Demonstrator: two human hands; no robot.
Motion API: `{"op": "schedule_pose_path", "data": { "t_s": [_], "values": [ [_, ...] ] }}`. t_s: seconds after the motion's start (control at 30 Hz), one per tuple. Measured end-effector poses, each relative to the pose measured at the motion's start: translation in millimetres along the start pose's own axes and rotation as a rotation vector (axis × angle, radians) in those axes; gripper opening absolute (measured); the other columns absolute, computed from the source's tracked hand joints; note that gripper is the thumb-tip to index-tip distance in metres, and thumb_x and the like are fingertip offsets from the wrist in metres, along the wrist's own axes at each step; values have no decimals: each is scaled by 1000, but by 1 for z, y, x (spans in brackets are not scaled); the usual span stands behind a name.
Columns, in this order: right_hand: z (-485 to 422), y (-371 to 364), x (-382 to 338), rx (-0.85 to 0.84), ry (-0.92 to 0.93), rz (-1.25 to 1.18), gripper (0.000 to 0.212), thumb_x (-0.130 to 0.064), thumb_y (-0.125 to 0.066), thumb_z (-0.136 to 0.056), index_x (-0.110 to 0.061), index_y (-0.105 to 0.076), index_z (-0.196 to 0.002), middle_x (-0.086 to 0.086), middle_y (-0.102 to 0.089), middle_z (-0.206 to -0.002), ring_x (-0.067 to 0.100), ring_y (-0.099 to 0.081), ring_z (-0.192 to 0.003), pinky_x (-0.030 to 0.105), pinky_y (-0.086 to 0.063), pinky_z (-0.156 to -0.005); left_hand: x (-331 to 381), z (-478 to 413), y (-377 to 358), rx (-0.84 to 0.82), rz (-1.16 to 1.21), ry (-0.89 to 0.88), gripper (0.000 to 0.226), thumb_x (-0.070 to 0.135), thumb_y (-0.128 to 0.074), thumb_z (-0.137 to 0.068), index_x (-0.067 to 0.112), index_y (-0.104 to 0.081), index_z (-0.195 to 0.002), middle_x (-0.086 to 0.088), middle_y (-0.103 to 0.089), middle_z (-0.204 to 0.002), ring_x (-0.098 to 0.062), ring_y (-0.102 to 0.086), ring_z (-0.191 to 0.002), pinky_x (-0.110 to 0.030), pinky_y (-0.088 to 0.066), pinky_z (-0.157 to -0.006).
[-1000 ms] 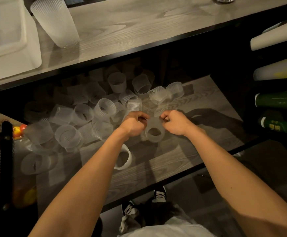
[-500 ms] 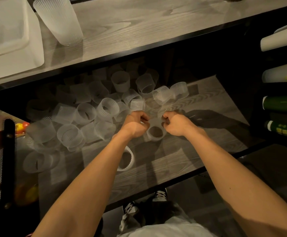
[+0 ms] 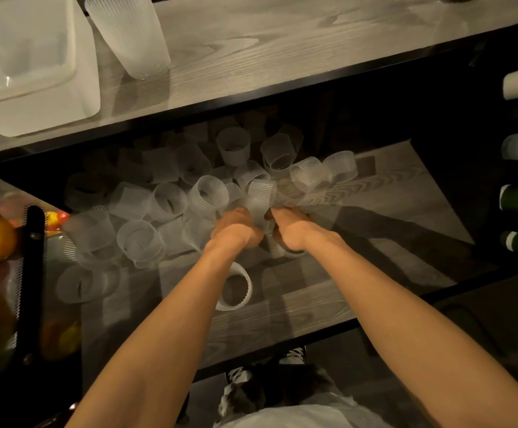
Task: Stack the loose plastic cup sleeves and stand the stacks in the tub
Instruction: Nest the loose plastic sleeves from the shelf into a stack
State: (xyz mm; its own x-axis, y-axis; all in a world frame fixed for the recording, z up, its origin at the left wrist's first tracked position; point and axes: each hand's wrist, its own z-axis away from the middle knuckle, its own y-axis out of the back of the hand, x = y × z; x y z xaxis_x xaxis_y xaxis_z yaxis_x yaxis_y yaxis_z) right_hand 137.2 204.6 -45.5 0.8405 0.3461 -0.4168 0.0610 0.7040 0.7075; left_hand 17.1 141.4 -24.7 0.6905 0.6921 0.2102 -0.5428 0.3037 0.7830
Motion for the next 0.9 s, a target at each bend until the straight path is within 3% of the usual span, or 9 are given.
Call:
{"op": "schedule_pose_path", "data": {
  "t_s": [0.2,0.3,0.37,0.47,0.53,0.6,0.73,0.9],
  "values": [
    [19,16,1,230,79,-398,36,-16,-58,-96,-19,-58,-132,1,-61,-130,20,-60,-115,34,-50,-100,-5,-3,19,7,232,-8,46,40,-59,-95,13,-53,-131,-7,-60,-120,-30,-60,-117,-34,-45,-85],
    [30,30,1,316,111,-468,32,-15,-60,-96,-17,-62,-127,-3,-63,-119,11,-59,-108,22,-45,-91,-1,1,29,58,353,-45,41,40,-59,-89,17,-58,-123,-8,-65,-119,-33,-64,-108,-40,-54,-90],
    [39,39,4,328,92,-497,28,-13,-61,-95,-17,-63,-123,-6,-64,-106,8,-58,-99,16,-43,-79,1,5,31,78,486,-90,26,31,-58,-87,20,-65,-109,-9,-70,-106,-32,-68,-99,-40,-58,-87],
    [49,44,21,304,27,-518,19,-12,-61,-92,-18,-65,-110,-5,-68,-88,12,-67,-85,27,-52,-80,7,11,27,36,602,-174,18,14,-55,-87,19,-69,-96,-4,-70,-93,-28,-73,-90,-37,-61,-82],
    [55,42,33,287,-15,-505,14,-12,-61,-91,-18,-66,-103,-2,-69,-80,13,-67,-77,36,-54,-81,11,14,21,-37,627,-204,20,7,-52,-90,17,-67,-96,-5,-69,-91,-25,-75,-80,-31,-60,-71],
    [60,39,42,284,-47,-477,12,-10,-61,-90,-19,-66,-98,-3,-64,-73,12,-62,-71,35,-50,-75,13,16,11,-116,626,-229,19,5,-53,-93,18,-66,-93,-5,-68,-92,-22,-74,-74,-33,-61,-74],
    [63,28,53,259,-81,-452,22,-8,-62,-89,-15,-68,-109,-8,-63,-79,14,-62,-86,30,-47,-81,12,14,-8,-133,656,-247,20,1,-57,-92,16,-68,-85,-6,-68,-87,-23,-71,-68,-47,-61,-87],
    [58,22,57,335,-86,-440,21,-6,-61,-89,-17,-68,-105,-7,-65,-87,13,-62,-88,19,-45,-66,9,10,-13,-84,658,-260,14,2,-63,-92,15,-68,-93,-11,-70,-93,-29,-74,-74,-34,-59,-75]
  ]
}}
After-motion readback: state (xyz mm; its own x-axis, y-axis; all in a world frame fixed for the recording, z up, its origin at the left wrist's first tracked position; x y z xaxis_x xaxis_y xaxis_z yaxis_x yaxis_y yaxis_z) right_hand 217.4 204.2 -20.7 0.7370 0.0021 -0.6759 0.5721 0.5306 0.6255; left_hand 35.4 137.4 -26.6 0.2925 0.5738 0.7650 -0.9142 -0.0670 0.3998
